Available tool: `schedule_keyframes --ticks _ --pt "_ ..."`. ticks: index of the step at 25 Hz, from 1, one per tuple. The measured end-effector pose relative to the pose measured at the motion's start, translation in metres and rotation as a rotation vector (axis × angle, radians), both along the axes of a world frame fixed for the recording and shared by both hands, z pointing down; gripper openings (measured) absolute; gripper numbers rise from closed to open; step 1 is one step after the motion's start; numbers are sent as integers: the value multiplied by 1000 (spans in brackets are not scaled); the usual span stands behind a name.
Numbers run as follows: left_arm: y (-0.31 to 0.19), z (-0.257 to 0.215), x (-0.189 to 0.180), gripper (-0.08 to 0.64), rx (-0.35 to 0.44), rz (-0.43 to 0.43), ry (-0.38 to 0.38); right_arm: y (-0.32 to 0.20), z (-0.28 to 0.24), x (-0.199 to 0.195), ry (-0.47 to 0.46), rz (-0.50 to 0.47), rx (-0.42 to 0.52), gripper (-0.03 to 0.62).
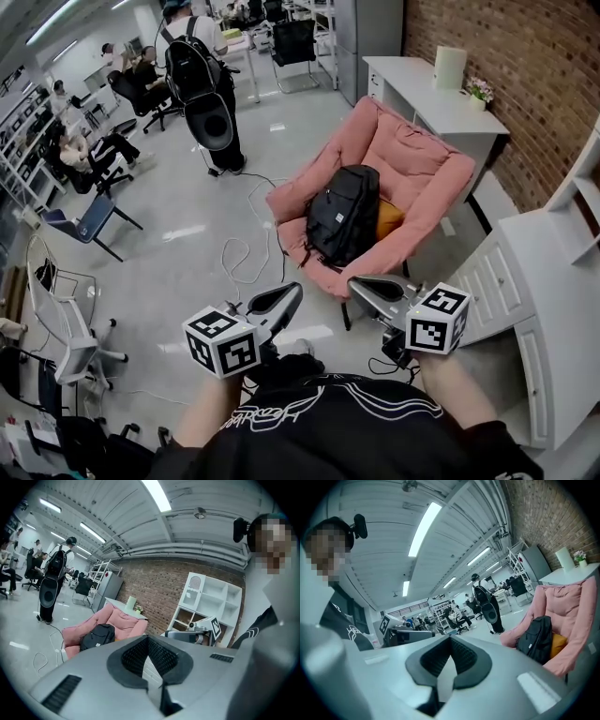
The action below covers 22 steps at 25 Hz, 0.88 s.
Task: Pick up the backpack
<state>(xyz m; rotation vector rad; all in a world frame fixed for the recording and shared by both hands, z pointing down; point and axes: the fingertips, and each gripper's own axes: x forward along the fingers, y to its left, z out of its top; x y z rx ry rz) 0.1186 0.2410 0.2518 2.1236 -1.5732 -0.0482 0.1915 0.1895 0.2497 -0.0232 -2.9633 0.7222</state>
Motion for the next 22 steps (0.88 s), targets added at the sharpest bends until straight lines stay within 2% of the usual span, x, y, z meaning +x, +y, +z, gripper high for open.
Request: schedule_keyframes --ticks 10,22 --pt "-69 22 -59 2 -28 63 35 -66 23 -55 48 63 -19 6" --pt "-198 59 -187 2 -159 183 103 -190 62 -171 143 204 -157 6"
